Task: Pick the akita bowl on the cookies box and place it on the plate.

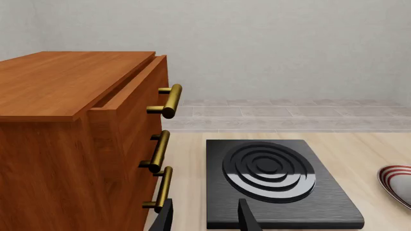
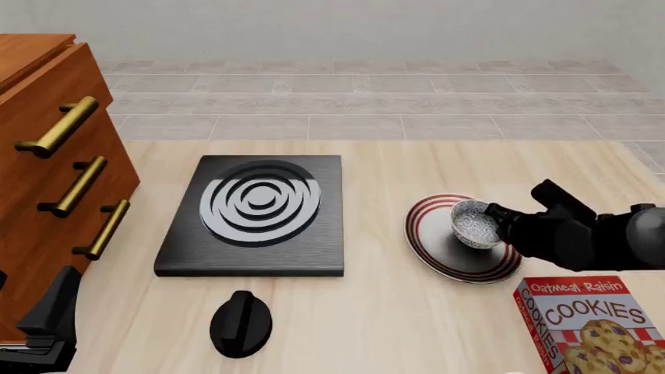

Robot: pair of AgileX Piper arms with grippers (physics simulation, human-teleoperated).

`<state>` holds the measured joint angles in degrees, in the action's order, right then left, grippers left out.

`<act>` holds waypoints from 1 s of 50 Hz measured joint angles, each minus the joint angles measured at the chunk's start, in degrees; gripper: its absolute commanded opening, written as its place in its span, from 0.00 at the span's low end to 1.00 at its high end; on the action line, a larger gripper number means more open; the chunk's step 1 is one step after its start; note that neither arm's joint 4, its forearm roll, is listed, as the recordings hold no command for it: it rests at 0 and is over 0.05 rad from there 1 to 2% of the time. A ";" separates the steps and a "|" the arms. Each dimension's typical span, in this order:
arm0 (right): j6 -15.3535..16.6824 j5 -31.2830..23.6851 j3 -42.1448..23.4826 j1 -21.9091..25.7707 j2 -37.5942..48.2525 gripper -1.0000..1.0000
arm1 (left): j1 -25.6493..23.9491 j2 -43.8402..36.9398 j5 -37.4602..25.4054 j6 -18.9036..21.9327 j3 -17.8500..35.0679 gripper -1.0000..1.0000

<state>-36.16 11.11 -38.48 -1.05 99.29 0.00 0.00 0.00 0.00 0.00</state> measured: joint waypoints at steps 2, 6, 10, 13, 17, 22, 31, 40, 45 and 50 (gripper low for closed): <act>-0.02 0.06 0.01 0.00 0.03 0.00 | 0.00 0.00 0.00 0.00 0.00 1.00; -0.07 0.23 0.02 -0.05 0.12 0.00 | 0.00 0.00 0.00 0.00 0.00 1.00; 0.07 0.20 -0.05 0.00 0.15 1.00 | 0.00 0.00 0.00 0.00 0.00 1.00; -0.07 0.17 -0.03 0.14 0.36 1.00 | 0.00 0.00 0.00 0.00 0.00 1.00; -0.54 0.44 0.15 0.51 0.56 1.00 | 0.00 0.00 0.00 0.00 0.00 1.00; -1.13 0.88 0.39 0.93 0.72 1.00 | 0.00 0.00 0.00 0.00 0.00 1.00; -1.53 0.58 0.61 1.53 0.21 1.00 | 0.00 0.00 0.00 0.00 0.00 1.00; -0.48 -2.27 0.29 0.49 -3.62 1.00 | 0.00 0.00 0.00 0.00 0.00 1.00; 0.47 -4.64 0.22 -0.77 -7.14 1.00 | 0.00 0.00 0.00 0.00 0.00 1.00; 1.24 -7.54 0.44 -2.00 -11.72 1.00 | 0.00 0.00 0.00 0.00 0.00 1.00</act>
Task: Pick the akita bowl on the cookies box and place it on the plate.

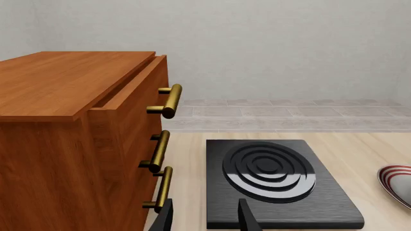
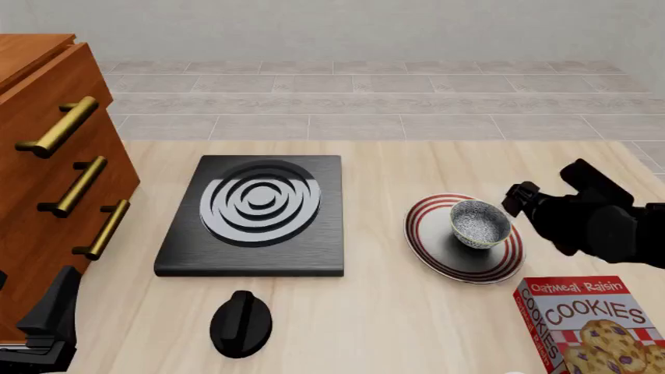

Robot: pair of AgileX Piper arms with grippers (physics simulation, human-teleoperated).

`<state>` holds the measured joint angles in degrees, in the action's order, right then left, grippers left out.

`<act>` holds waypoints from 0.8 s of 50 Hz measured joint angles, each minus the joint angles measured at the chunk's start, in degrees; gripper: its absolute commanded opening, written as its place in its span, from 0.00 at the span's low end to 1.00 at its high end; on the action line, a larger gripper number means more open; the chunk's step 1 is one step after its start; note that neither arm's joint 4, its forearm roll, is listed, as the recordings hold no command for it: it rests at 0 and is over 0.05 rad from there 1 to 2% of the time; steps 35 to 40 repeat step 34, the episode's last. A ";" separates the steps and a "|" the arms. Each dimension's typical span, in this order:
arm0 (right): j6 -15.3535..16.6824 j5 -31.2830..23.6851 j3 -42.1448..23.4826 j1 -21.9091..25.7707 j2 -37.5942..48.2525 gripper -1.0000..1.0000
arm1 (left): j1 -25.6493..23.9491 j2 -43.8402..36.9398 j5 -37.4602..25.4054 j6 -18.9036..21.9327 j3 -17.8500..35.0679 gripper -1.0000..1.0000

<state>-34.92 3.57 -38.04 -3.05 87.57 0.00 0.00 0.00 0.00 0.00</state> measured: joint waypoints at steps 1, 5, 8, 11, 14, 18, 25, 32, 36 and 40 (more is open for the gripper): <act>0.20 -0.71 0.04 -0.29 -1.11 1.00 | 0.00 0.00 0.00 0.00 0.00 1.00; 0.87 -4.06 0.05 -1.19 -6.25 1.00 | 0.00 0.00 0.00 0.00 0.00 1.00; 1.26 -7.56 -0.37 -1.78 -11.28 1.00 | 0.00 0.00 0.00 0.00 0.00 1.00; 1.84 -11.49 -1.32 -2.44 -16.46 1.00 | 0.00 0.00 0.00 0.00 0.00 1.00; 2.48 -15.70 -2.70 -3.15 -21.74 1.00 | 0.00 0.00 0.00 0.00 0.00 1.00; 3.03 -21.31 -4.88 -3.92 -28.83 1.00 | 0.00 0.00 0.00 0.00 0.00 1.00; 4.32 -30.42 -9.52 -4.58 -40.36 1.00 | 0.00 0.00 0.00 0.00 0.00 1.00; 6.37 -37.96 -13.97 -4.89 -50.04 1.00 | 0.00 0.00 0.00 0.00 0.00 1.00; 6.74 -39.85 -14.93 -5.09 -52.56 1.00 | 0.00 0.00 0.00 0.00 0.00 1.00; 6.74 -39.85 -14.93 -5.09 -52.56 1.00 | 0.00 0.00 0.00 0.00 0.00 1.00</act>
